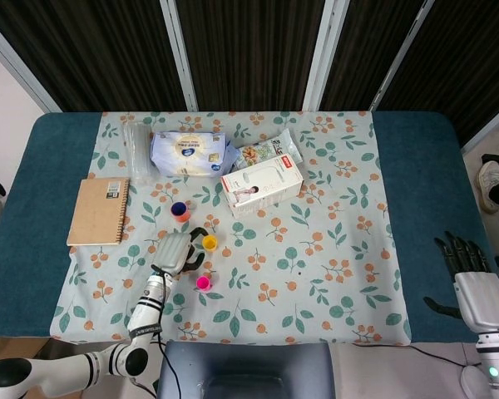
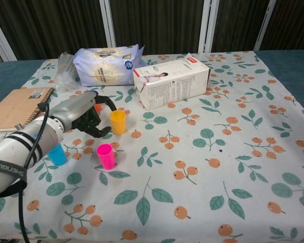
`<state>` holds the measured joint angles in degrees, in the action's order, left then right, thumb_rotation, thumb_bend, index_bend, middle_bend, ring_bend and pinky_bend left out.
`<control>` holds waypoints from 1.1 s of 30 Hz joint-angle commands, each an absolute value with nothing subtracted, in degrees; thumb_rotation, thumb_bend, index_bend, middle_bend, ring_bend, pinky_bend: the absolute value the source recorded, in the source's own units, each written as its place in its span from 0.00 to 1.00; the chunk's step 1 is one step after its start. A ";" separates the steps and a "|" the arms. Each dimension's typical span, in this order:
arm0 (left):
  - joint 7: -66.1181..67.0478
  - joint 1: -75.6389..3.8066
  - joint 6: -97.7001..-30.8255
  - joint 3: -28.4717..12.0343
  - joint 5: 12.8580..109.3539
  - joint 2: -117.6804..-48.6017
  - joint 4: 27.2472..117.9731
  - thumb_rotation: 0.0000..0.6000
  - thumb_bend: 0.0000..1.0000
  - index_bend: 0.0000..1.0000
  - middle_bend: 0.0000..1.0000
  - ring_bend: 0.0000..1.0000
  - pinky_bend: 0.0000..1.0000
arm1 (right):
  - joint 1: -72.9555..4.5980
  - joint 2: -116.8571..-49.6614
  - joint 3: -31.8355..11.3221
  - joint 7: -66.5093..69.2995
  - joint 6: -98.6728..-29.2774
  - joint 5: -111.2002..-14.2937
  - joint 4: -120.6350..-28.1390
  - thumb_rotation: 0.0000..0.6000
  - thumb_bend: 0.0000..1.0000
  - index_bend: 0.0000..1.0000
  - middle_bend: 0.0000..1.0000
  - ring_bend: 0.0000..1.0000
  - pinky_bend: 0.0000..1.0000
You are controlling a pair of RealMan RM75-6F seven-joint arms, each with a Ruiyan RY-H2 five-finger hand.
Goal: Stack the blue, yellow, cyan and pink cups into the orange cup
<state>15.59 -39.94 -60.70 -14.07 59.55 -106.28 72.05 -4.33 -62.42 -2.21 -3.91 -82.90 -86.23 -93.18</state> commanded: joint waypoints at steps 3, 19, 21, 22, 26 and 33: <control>14.61 -40.36 -59.69 -14.81 59.12 -107.29 71.14 1.00 0.39 0.35 1.00 1.00 1.00 | -4.30 -62.37 -2.29 -3.86 -82.94 -86.10 -93.16 1.00 0.20 0.00 0.00 0.00 0.00; 11.08 -41.20 -60.21 -16.67 60.69 -110.56 66.01 1.00 0.39 0.57 1.00 1.00 1.00 | -4.25 -62.09 -2.32 -3.52 -82.96 -86.02 -93.25 1.00 0.20 0.00 0.00 0.00 0.00; 10.54 -41.26 -60.92 -17.20 61.33 -110.41 66.11 1.00 0.39 0.58 1.00 1.00 1.00 | -4.23 -62.07 -2.33 -3.49 -83.01 -86.02 -93.24 1.00 0.20 0.00 0.00 0.00 0.00; 10.31 -41.35 -61.32 -17.70 61.64 -110.04 66.48 1.00 0.39 0.58 1.00 1.00 1.00 | -4.22 -62.04 -2.33 -3.43 -83.01 -86.02 -93.24 1.00 0.20 0.00 0.00 0.00 0.00; 10.28 -42.05 -63.01 -20.42 62.19 -108.13 68.10 1.00 0.39 0.58 1.00 1.00 1.00 | -4.22 -61.91 -2.27 -3.16 -82.93 -86.05 -93.31 1.00 0.20 0.00 0.00 0.00 0.00; 12.56 -44.54 -62.56 -24.94 59.18 -106.77 65.12 1.00 0.39 0.57 1.00 1.00 1.00 | -4.20 -61.87 -2.12 -2.98 -82.94 -86.35 -93.40 1.00 0.20 0.00 0.00 0.00 0.00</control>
